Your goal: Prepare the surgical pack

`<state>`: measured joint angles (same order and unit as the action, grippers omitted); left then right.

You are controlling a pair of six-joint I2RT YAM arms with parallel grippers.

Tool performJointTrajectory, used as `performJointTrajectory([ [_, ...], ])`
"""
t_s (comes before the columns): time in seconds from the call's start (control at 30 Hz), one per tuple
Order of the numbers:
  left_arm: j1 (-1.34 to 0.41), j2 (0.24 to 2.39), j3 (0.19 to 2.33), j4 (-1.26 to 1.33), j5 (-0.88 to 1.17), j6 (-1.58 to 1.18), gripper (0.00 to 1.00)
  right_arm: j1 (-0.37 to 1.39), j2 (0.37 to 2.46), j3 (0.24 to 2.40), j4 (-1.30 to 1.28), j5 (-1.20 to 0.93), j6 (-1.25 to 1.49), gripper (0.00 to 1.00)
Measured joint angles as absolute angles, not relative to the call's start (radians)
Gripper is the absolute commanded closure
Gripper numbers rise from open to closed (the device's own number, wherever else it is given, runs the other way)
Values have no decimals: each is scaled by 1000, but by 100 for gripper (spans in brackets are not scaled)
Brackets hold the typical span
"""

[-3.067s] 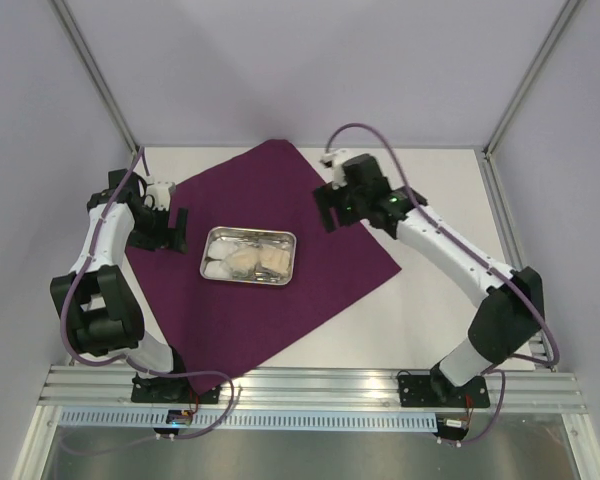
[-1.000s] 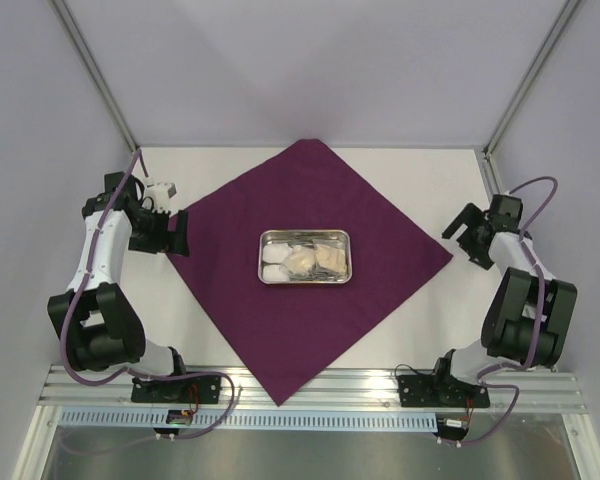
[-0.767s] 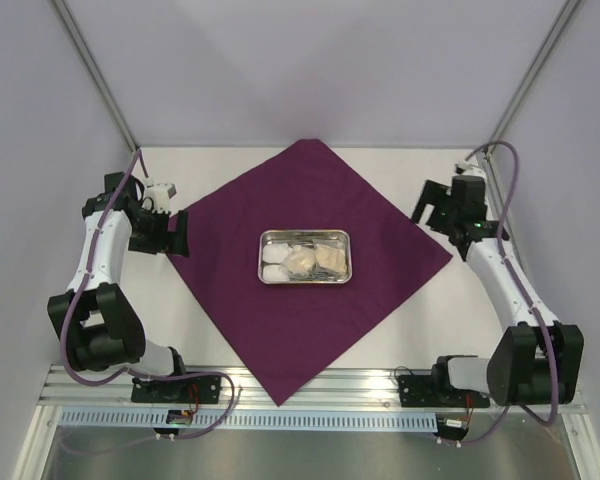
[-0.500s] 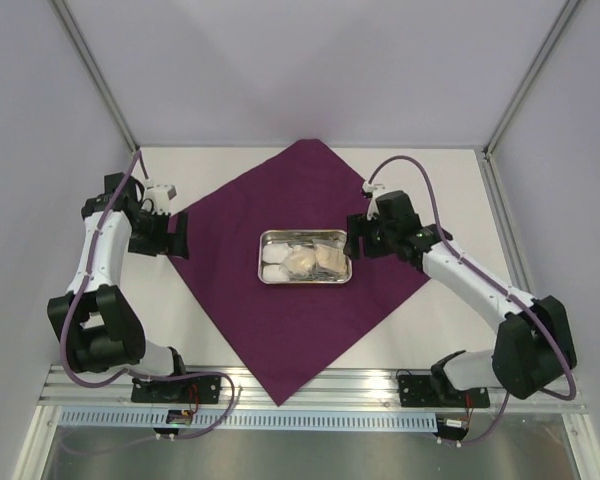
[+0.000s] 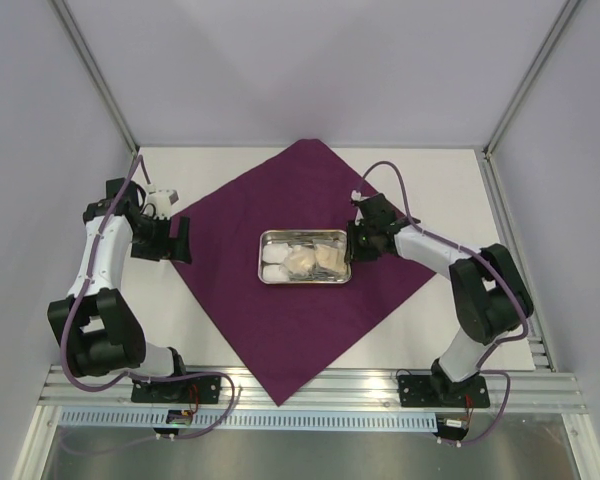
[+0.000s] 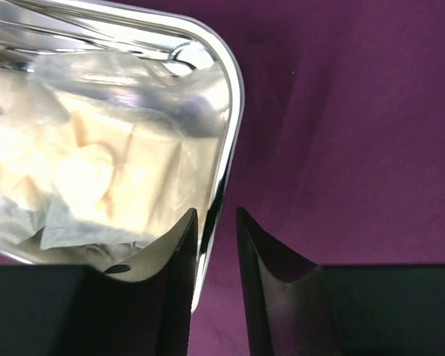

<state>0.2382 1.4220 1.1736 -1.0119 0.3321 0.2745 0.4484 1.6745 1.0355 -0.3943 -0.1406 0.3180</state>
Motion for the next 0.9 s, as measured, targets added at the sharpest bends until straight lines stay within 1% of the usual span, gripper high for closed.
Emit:
performJointTrajectory([
  [0.03, 238, 1422, 1174, -1011, 333, 274, 1, 448, 1687, 1036, -392, -138, 321, 74],
  [0.07, 238, 1422, 1174, -1010, 334, 274, 1, 448, 1700, 1036, -392, -136, 323, 79],
  [0.1, 238, 1422, 1174, -1010, 335, 275, 1, 448, 1710, 1036, -390, -138, 326, 82],
  [0.17, 238, 1422, 1174, -1010, 336, 275, 1, 450, 1719, 1036, -381, -141, 338, 87],
  [0.2, 238, 1422, 1174, -1010, 336, 275, 1, 450, 1719, 1036, -380, -140, 345, 88],
  [0.4, 238, 1422, 1174, -1009, 336, 275, 1, 457, 1704, 1000, -326, -127, 402, 90],
  [0.47, 238, 1422, 1174, -1009, 336, 275, 1, 467, 1692, 983, -313, -113, 421, 94],
  [0.53, 238, 1422, 1174, -1009, 336, 274, 1, 477, 1679, 964, -298, -104, 449, 96],
  [0.7, 238, 1422, 1174, -1007, 337, 274, 1, 510, 1632, 896, -245, -49, 559, 95],
  [0.9, 238, 1422, 1173, -1005, 339, 274, 1, 544, 1626, 890, -241, 14, 626, 94],
])
